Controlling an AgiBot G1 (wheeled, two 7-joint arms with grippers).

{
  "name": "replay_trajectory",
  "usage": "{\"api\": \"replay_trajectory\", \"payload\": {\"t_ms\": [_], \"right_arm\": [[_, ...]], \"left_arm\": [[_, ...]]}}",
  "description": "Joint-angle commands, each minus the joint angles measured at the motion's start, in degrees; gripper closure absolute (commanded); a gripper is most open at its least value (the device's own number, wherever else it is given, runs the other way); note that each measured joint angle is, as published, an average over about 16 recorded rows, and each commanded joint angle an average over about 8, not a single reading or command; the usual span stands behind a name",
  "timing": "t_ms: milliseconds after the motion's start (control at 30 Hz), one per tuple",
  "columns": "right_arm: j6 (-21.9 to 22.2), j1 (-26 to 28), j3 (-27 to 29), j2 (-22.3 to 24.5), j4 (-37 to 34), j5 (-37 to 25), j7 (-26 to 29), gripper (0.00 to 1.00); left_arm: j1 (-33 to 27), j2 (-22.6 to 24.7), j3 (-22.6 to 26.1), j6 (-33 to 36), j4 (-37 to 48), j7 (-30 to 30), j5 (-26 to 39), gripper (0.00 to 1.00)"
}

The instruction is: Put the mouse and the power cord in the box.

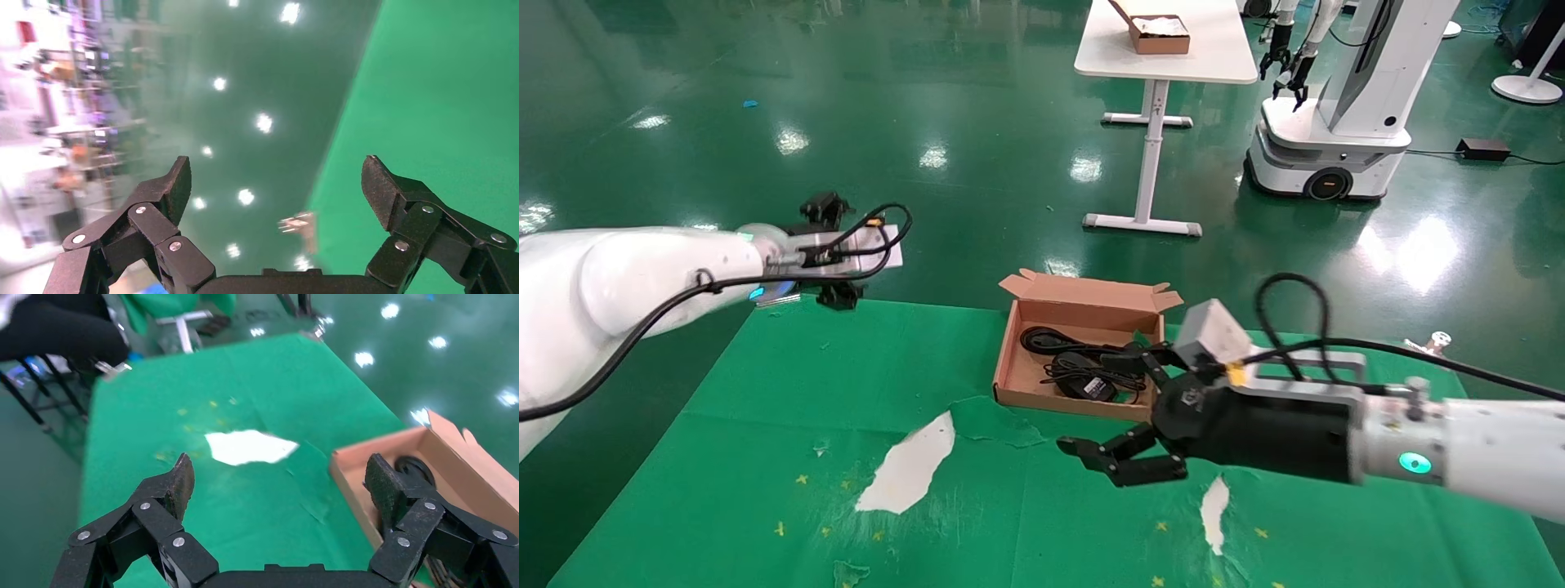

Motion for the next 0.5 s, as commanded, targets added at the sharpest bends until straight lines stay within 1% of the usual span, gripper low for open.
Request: {"api": "replay_trajectory", "payload": {"t_ms": [33, 500], "right_arm": [[-1.49, -1.16, 1.26, 1.47, 1.60, 2.05, -0.03, 0.00], [-11.92, -9.23, 10.06, 11.70, 12.79, 16.37, -0.25, 0.00]], "left_arm": [[0.75, -0.67, -1.13, 1.03, -0.97, -0.09, -0.95, 0.00], [11.16, -10.03, -16.68, 15.32, -14.63, -1.45, -13.91, 0.00]]}}
